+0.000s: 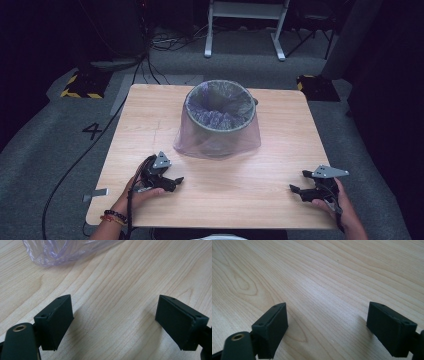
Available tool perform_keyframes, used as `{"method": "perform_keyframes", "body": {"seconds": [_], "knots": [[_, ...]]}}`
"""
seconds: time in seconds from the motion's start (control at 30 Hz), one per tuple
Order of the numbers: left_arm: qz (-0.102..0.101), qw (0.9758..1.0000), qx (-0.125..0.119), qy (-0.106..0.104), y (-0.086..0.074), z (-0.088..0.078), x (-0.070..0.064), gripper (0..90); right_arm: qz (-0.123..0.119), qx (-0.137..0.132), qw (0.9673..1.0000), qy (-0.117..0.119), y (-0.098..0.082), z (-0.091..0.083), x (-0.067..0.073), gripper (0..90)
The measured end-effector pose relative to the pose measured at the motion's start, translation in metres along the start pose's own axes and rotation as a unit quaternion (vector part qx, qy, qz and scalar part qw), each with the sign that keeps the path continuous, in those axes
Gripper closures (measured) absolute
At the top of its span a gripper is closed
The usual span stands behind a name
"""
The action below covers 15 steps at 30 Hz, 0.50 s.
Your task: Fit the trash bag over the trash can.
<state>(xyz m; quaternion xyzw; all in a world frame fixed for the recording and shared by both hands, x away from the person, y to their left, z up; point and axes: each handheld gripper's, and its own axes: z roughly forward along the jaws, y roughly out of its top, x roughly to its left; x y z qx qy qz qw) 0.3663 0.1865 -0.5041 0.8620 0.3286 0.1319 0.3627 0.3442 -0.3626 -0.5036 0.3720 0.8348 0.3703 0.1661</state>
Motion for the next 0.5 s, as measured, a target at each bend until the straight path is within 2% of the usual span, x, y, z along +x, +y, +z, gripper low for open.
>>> {"method": "perform_keyframes", "body": {"seconds": [0.5], "knots": [[0.004, 1.0, 0.001, 0.001, 0.0011, 0.0008, 0.0007, 14.0, -0.001, 0.0, 1.0, 0.0, 0.0003, 0.0004, -0.0003, 16.9]]}}
